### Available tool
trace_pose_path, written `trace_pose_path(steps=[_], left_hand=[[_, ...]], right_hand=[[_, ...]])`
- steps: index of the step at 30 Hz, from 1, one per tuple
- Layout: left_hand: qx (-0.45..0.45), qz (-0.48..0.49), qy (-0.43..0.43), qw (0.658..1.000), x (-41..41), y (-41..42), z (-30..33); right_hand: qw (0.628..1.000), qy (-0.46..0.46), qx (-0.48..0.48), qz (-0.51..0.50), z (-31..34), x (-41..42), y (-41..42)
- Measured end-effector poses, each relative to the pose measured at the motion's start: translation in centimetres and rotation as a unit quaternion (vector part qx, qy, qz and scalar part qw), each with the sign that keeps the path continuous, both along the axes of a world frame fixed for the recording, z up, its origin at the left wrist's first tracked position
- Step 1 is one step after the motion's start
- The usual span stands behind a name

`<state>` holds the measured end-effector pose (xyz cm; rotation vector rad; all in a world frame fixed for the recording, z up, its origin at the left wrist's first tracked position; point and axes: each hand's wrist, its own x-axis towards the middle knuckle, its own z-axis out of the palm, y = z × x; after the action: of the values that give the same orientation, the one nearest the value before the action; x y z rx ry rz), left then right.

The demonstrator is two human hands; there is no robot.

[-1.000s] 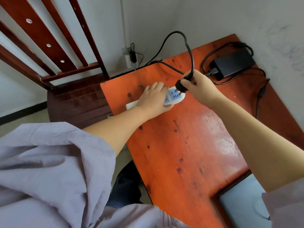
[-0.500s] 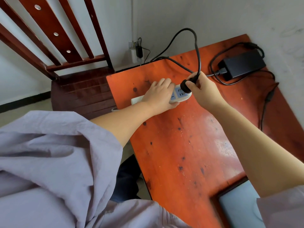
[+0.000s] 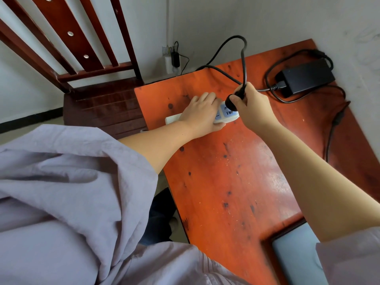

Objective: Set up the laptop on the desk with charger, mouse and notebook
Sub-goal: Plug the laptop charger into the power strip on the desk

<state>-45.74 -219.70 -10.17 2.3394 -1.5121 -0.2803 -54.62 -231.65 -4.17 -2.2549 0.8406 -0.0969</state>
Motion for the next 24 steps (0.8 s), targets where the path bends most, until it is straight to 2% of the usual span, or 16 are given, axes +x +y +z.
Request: trace_pose_path(steps=[6, 17, 24], left_hand=[[-0.001, -0.002, -0.002, 1.000, 0.1, -0.1, -0.2], [-0.001, 0.001, -0.010, 1.000, 0.1, -0.1, -0.2], [-0.013, 0.004, 0.000, 1.000, 0.1, -0.1, -0.3]], right_hand=[[0.999, -0.023, 0.020, -0.012, -0.4, -0.5, 0.3], [0.995, 0.058, -0.053, 0.058, 0.3, 1.4, 0.0], [0.997, 0.024, -0.067, 0.029, -1.4, 0.1, 1.9]])
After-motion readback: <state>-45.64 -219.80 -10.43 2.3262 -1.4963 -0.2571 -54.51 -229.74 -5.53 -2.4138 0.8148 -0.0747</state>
